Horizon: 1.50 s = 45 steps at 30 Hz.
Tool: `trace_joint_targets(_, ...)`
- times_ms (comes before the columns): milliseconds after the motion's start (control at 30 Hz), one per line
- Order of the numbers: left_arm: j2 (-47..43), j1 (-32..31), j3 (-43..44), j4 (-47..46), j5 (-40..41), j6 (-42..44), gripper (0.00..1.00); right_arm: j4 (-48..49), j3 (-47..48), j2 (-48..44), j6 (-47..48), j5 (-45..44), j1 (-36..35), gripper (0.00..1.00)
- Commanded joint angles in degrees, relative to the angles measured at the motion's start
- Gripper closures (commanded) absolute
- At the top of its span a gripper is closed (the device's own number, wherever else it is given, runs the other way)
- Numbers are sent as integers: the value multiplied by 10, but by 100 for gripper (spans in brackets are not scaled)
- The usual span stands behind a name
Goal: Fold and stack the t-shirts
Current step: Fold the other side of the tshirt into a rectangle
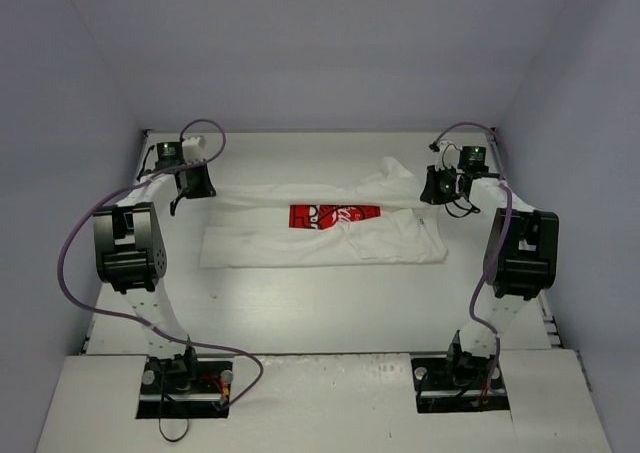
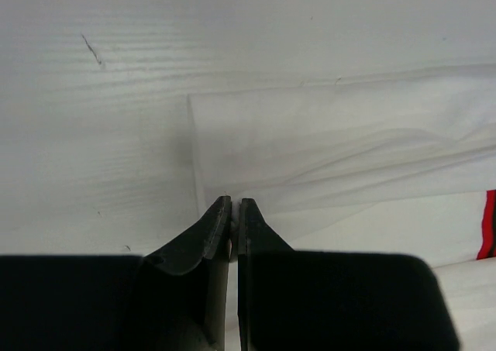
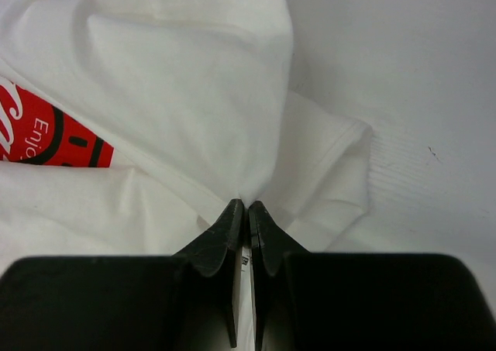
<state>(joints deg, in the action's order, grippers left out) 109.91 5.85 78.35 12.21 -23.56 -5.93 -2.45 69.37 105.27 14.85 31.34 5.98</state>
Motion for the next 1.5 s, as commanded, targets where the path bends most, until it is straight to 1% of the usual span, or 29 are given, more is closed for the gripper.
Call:
trace_joint_targets(0, -47, 5, -4, -47, 17, 11, 100, 18, 2, -27, 1, -16, 4, 98)
trace_joint_targets(167, -51, 5, -21, -60, 15, 12, 100, 18, 2, -32, -3, -18, 4, 98)
trace_joint_targets(333, -42, 4, -19, -59, 30, 16, 100, 32, -4, -30, -9, -17, 3, 97)
trace_joint_targets(400, -41, 4, -24, -61, 32, 18, 99, 34, -8, -33, -12, -20, 3, 93)
trace_joint_targets(433, -44, 4, -27, -65, 33, 18, 96, 34, -11, -38, -16, -20, 3, 90)
trace_joint_targets(467, -44, 4, -30, -68, 33, 15, 92, 33, -11, -41, -18, -19, 3, 90)
trace_joint_targets(500, -51, 4, -37, -80, 34, 9, 85, 35, -16, -44, -21, -23, 3, 89)
trace_joint_targets(533, -55, 4, -42, -85, 34, 7, 79, 34, -18, -46, -24, -24, 3, 85)
trace_joint_targets(600, -71, 4, -54, -98, 38, -2, 62, 33, -24, -57, -40, -26, 2, 75)
trace_joint_targets(667, -81, 5, -62, -110, 49, -15, 57, 34, -28, -67, -56, -32, 1, 65)
trace_joint_targets(733, -94, 4, -66, -111, 60, -26, 55, 33, -35, -79, -69, -40, 2, 56)
trace_joint_targets(767, -111, 4, -70, -112, 71, -36, 53, 33, -39, -93, -76, -47, 1, 46)
trace_joint_targets(800, -122, 4, -70, -113, 77, -45, 50, 34, -38, -110, -79, -52, 1, 40)
trace_joint_targets(833, -130, 3, -70, -113, 78, -46, 50, 34, -36, -112, -80, -52, 1, 39)
trace_joint_targets(900, -128, -9, -13, -83, 73, -68, 49, 33, -19, -127, -78, -45, 1, 35)
trace_joint_targets(967, -116, -32, 32, -42, 65, -81, 49, 33, 14, -117, -79, -22, 1, 36)
trace_joint_targets(1000, -108, -54, 59, -25, 63, -82, 49, 34, 23, -108, -82, -17, 1, 39)
trace_joint_targets(1033, -96, -85, 90, -6, 63, -85, 49, 34, 44, -86, -86, -6, 1, 45)
trace_joint_targets(1067, -86, -100, 108, 5, 63, -91, 48, 33, 60, -73, -92, 1, 1, 48)
trace_joint_targets(1133, -52, -129, 163, 25, 38, -111, 48, 33, 100, -47, -95, 23, 0, 51)
trace_joint_targets(1167, -38, -144, 178, 26, 26, -127, 48, 32, 112, -32, -95, 26, -1, 50)
trace_joint_targets(1200, -12, -169, 197, 31, 14, -156, 48, 32, 130, -1, -98, 34, -3, 44)
trace_joint_targets(1300, 27, -218, 240, 30, -5, -188, 48, 31, 179, 58, -102, 84, -8, 34)
trace_joint_targets(1333, 37, -221, 251, 30, -6, -189, 48, 32, 189, 62, -102, 91, -9, 33)
trace_joint_targets(1400, 69, -250, 270, 30, -16, -197, 48, 32, 207, 91, -90, 97, -17, 28)
trace_joint_targets(1467, 96, -274, 298, 28, -27, -199, 48, 32, 235, 122, -80, 117, -26, 26)
